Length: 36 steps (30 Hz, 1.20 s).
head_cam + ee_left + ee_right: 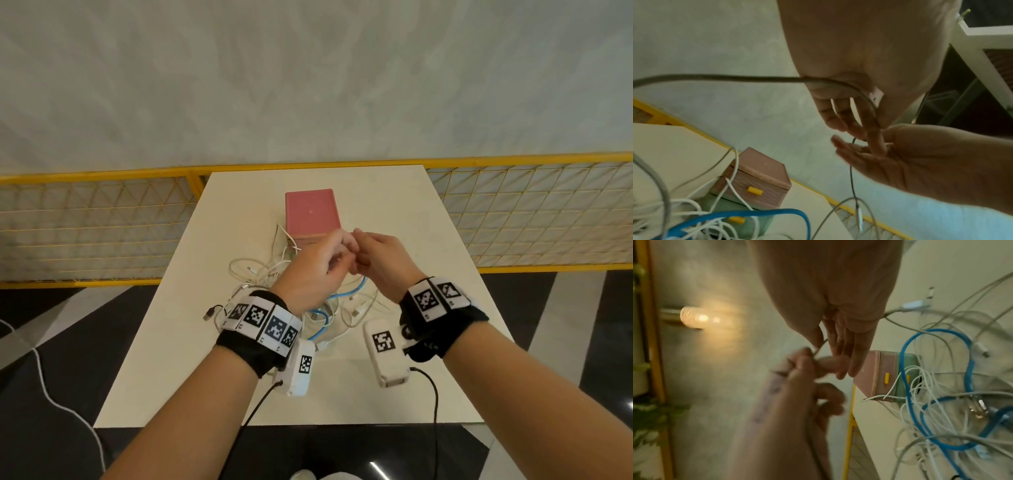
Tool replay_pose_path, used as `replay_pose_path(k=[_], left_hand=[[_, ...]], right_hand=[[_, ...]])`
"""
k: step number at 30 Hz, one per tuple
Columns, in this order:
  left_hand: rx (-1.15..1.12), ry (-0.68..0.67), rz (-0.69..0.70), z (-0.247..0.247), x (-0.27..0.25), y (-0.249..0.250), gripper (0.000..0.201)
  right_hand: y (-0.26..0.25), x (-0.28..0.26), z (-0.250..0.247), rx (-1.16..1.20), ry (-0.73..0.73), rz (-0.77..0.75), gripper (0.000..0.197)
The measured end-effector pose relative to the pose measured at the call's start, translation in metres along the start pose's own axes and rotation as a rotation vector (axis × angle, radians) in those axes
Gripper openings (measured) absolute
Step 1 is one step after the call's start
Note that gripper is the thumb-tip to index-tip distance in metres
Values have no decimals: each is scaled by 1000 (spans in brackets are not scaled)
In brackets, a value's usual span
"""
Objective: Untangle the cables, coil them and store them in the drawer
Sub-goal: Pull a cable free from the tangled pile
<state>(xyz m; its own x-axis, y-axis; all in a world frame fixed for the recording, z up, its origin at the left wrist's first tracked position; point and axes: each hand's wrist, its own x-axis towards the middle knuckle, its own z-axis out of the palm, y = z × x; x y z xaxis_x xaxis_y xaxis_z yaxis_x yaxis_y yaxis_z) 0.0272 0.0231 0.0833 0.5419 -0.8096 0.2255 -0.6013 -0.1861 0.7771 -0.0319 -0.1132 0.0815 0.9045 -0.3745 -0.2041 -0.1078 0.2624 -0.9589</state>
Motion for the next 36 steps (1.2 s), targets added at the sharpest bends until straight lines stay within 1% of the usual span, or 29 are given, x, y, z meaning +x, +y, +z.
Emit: replay_pose_path(k=[2,3,4,6,7,8,10,11,13,14,16,19,22,23,24,26,27,28,29,30,31,32,34,35,36], left_hand=[[-19,-89,-38,0,-7,-2,12],[-42,-90,-70,1,-9,-4,13],[-69,-52,-100,1,-8,-5,11],[-123,118,-169,2,-2,-6,11],[-177,200,-233,1,3,-6,15],[-246,240,-311,0,9,-5,20],[-431,215,-444,-5,20,-2,27],[-552,203,-485,-7,24,0,27],[-766,231,-522,-11,31,4,29],[-814,258,-520,-12,34,3,34],[-811,297,-505,-14,40,2,38],[-722,352,-518,-16,47,-5,25],[-742,320,-518,-22,46,-6,22],[-770,315,-484,-27,45,-3,24],[-797,340,-442,-34,43,2,27],[-829,466,-354,-54,40,10,32],[-822,508,-302,-66,38,14,33],[-794,511,-242,-75,35,18,34],[-735,469,-187,-81,32,21,33],[-644,380,-150,-83,28,27,30],[-529,255,-143,-79,23,34,28],[-409,108,-174,-73,19,40,30],[-205,-180,-277,-60,10,50,39],[-143,-265,-307,-56,6,51,42],[-105,-288,-319,-56,4,51,44]], right_hand=[[-5,-1,-4,0,-20,6,24],[-7,-1,-4,-46,-20,12,24],[-7,-1,-3,-120,-20,9,25],[-8,-4,2,-328,-24,-46,27],[-8,-6,4,-425,-39,-88,28],[-9,-9,6,-502,-65,-131,30],[-8,-16,9,-616,-143,-196,33],[-6,-17,9,-665,-180,-213,34],[0,-18,7,-751,-253,-207,36],[4,-18,6,-776,-291,-196,36],[12,-20,3,-816,-353,-182,36],[17,-25,-1,-873,-380,-191,35],[17,-25,-4,-907,-354,-208,34],[17,-25,-5,-909,-342,-206,34],[16,-24,-7,-901,-333,-202,32],[13,-23,-15,-869,-301,-197,29],[11,-23,-20,-856,-274,-199,27],[9,-23,-24,-848,-242,-212,27],[6,-22,-26,-846,-208,-241,26],[2,-22,-26,-844,-176,-283,26],[-3,-22,-24,-836,-150,-340,26],[-10,-22,-19,-821,-130,-402,25],[-27,-23,-7,-797,-118,-508,22],[-33,-23,-3,-794,-124,-544,21],[-39,-23,-1,-801,-132,-563,21]])
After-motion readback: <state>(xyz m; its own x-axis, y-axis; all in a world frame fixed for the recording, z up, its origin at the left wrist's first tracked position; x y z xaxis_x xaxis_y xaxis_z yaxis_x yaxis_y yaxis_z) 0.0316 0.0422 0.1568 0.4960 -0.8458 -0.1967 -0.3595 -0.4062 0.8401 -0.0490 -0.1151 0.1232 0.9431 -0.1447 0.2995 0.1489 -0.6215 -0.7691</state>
